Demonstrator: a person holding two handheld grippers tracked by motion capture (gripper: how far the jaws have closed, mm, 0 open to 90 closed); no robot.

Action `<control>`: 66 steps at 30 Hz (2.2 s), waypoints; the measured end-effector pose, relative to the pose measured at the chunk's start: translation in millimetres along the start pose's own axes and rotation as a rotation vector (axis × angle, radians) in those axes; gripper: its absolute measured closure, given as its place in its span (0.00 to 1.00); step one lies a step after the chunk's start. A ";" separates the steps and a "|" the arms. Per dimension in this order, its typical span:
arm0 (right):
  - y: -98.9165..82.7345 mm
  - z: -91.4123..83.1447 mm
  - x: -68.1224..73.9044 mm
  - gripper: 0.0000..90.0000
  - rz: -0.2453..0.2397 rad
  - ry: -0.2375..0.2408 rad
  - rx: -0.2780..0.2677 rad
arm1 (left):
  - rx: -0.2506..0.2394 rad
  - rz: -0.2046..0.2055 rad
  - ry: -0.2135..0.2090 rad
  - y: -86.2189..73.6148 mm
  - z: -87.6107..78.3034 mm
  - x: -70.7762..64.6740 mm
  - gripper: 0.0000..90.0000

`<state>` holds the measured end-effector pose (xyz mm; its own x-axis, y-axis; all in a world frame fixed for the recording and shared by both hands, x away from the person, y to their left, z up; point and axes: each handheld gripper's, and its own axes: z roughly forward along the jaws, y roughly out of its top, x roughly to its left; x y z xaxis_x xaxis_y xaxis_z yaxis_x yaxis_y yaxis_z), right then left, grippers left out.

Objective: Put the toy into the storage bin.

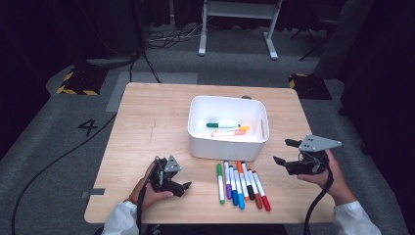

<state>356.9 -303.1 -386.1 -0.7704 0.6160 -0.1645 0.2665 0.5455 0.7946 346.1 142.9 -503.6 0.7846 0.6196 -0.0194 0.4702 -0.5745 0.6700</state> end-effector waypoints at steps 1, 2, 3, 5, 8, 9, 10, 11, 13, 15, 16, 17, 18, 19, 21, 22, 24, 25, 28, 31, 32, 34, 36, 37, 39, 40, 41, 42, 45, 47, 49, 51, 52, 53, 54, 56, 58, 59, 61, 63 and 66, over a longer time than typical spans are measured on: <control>-5.6 0.4 2.6 0.28 0.006 0.010 0.004 | 0.000 0.000 0.000 0.0 0.0 0.0 0.10; -10.8 0.8 5.0 0.28 0.012 0.019 0.010 | 0.001 0.001 0.000 0.0 -0.1 0.0 0.10; -15.9 1.6 8.0 0.28 0.021 0.026 0.013 | 0.000 0.000 0.001 0.0 -0.1 0.0 0.10; -23.8 3.2 13.6 0.28 0.022 0.039 0.032 | 0.001 0.000 0.001 0.0 -0.1 0.0 0.10; -36.3 6.1 22.9 0.29 0.032 0.070 0.056 | 0.001 0.000 0.002 0.0 -0.1 -0.1 0.10; -41.4 7.6 27.2 0.29 0.037 0.081 0.065 | 0.001 0.000 0.002 0.0 -0.2 -0.2 0.10; -44.4 8.7 29.3 0.29 0.037 0.088 0.070 | 0.000 -0.001 0.002 0.0 -0.1 -0.2 0.10; -49.2 10.6 33.6 0.29 0.041 0.096 0.080 | 0.001 -0.001 0.002 0.0 -0.1 -0.2 0.10; -55.4 12.6 39.2 0.29 0.043 0.111 0.093 | 0.001 0.000 0.002 0.0 -0.2 -0.2 0.10; -62.1 15.6 45.9 0.29 0.049 0.133 0.110 | 0.001 -0.001 0.002 0.0 -0.1 -0.2 0.10; -64.0 16.8 48.2 0.29 0.049 0.136 0.114 | 0.000 -0.001 0.002 -0.1 -0.1 -0.2 0.10; -66.1 18.2 50.6 0.29 0.052 0.147 0.120 | 0.001 -0.001 0.003 0.0 -0.2 -0.2 0.10; -68.3 20.3 53.2 0.29 0.055 0.157 0.125 | 0.001 -0.002 0.001 0.0 -0.2 -0.3 0.10; -69.4 21.8 54.9 0.29 0.057 0.163 0.127 | 0.000 -0.002 0.002 -0.1 -0.1 -0.3 0.10; -72.2 26.7 59.7 0.29 0.055 0.184 0.143 | 0.001 -0.003 0.002 -0.1 -0.2 -0.4 0.10; -73.1 28.6 61.6 0.29 0.049 0.185 0.150 | 0.001 -0.002 0.003 -0.1 -0.2 -0.3 0.10; -74.5 32.3 63.6 0.29 0.050 0.199 0.158 | 0.001 -0.003 0.002 -0.1 -0.2 -0.4 0.10; -75.1 33.4 64.4 0.29 0.051 0.201 0.162 | 0.001 -0.003 0.002 -0.1 -0.2 -0.4 0.10; -78.2 37.0 64.9 0.29 0.053 0.203 0.174 | 0.000 -0.002 0.002 -0.1 -0.1 -0.3 0.10; -81.9 38.8 63.0 0.31 0.062 0.185 0.188 | 0.001 -0.002 0.002 -0.1 -0.2 -0.4 0.10; -83.3 38.9 62.4 0.31 0.062 0.172 0.192 | 0.001 -0.003 0.003 -0.1 -0.2 -0.5 0.10; -86.2 39.1 59.7 0.33 0.068 0.157 0.197 | 0.001 -0.004 0.003 -0.2 -0.3 -0.6 0.10; -89.5 39.6 55.9 0.39 0.081 0.133 0.200 | 0.000 -0.004 0.004 -0.3 -0.3 -0.6 0.10; -91.2 39.6 53.3 0.43 0.092 0.125 0.202 | 0.001 -0.004 0.004 -0.3 -0.3 -0.6 0.10; -94.8 38.5 48.5 0.48 0.113 0.118 0.198 | 0.000 -0.005 0.003 -0.3 -0.2 -0.6 0.10; -95.9 37.8 46.8 0.51 0.120 0.112 0.192 | 0.000 -0.005 0.003 -0.3 -0.2 -0.6 0.10; -97.2 36.2 44.2 0.56 0.128 0.104 0.192 | 0.000 -0.005 0.003 -0.3 -0.2 -0.5 0.10; -98.3 34.9 42.1 0.62 0.129 0.094 0.189 | 0.000 -0.005 0.003 -0.3 -0.2 -0.6 0.10; -102.3 30.8 35.9 0.76 0.139 0.082 0.184 | 0.000 -0.005 0.003 -0.3 -0.2 -0.6 0.10; -105.5 29.5 31.2 0.82 0.148 0.061 0.170 | 0.000 -0.006 0.002 -0.3 -0.2 -0.5 0.10; -106.9 29.0 28.4 0.82 0.154 0.056 0.166 | 0.000 -0.005 0.003 -0.3 -0.2 -0.5 0.10; -108.0 29.2 26.1 0.83 0.167 0.044 0.161 | 0.000 -0.006 0.003 -0.3 -0.2 -0.5 0.10; -108.4 29.1 25.0 0.83 0.168 0.048 0.158 | 0.000 -0.005 0.003 -0.3 -0.2 -0.5 0.10; -109.0 28.9 24.1 0.83 0.167 0.043 0.157 | 0.000 -0.005 0.003 -0.3 -0.2 -0.5 0.10; -109.4 28.6 23.0 0.83 0.171 0.039 0.157 | 0.000 -0.006 0.002 -0.3 -0.2 -0.5 0.10; -110.3 27.4 21.8 0.83 0.172 0.049 0.153 | 0.000 -0.005 0.003 -0.3 -0.2 -0.4 0.10; -109.8 24.0 20.5 0.83 0.178 0.069 0.138 | 0.000 -0.006 0.002 -0.3 -0.2 -0.5 0.10; -108.2 21.2 19.6 0.83 0.184 0.072 0.127 | 0.000 -0.006 0.002 -0.3 -0.2 -0.5 0.10; -106.2 17.6 18.4 0.83 0.178 0.066 0.114 | 0.000 -0.006 0.002 -0.3 -0.2 -0.4 0.10; -104.8 13.2 17.3 0.83 0.175 0.069 0.098 | 0.000 -0.006 0.002 -0.3 -0.2 -0.5 0.10; -102.2 6.7 13.8 0.83 0.180 0.059 0.072 | 0.000 -0.006 0.002 -0.3 -0.2 -0.5 0.10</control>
<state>322.9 -346.5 -473.5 -0.7385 0.6741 0.0122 0.4417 0.4700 0.7642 345.5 142.8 -503.6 0.7810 0.6242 -0.0215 0.4748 -0.5709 0.6698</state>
